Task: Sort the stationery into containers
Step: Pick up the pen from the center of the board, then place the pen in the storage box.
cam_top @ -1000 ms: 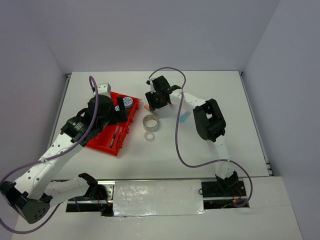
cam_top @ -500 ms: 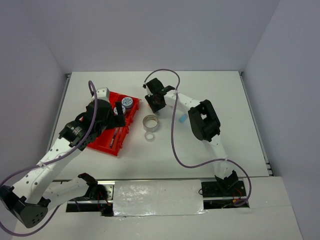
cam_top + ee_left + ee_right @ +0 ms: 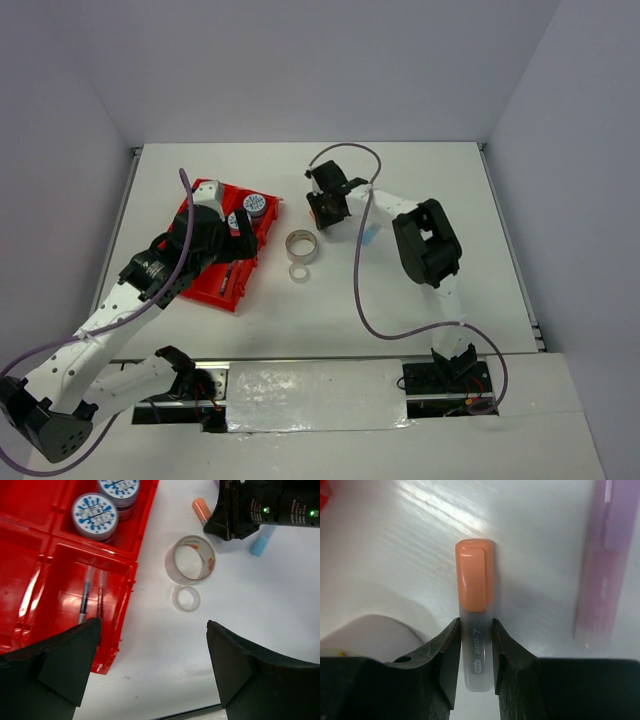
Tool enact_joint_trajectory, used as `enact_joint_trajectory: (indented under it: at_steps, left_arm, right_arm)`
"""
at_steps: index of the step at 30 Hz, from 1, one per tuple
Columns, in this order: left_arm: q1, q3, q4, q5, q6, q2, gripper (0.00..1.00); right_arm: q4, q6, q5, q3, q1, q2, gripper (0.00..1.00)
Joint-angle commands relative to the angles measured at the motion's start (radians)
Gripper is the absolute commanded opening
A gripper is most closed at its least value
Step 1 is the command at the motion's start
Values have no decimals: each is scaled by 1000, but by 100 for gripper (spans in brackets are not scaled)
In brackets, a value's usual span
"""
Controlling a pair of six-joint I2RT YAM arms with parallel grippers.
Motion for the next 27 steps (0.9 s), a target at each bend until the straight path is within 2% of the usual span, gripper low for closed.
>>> enact_joint_trajectory:
  at_steps: [1,11,17,19,24,27]
  left_arm:
    - [1,-11,139,105,-13,-33,99]
    - [3,-52,472,322,-131,7,99]
    - [3,-65,553,372,-184,39,97]
    - [4,-62,552,366,-184,45,97]
    - [4,-77,580,375,-191,39,90]
    - [4,-66,557,355,-184,48,89]
  right_arm:
    - [110,78,-7,-131,-6,-219,0]
    - [364,180,-50,-488,109,-663,0]
    - [491,213,-142,-600,188,-877,0]
    - [507,232,-211,-600,191,-899,1]
    - [502,238,-243,-568,230,-910,1]
    - [531,255,-318,-568,236,-898,2]
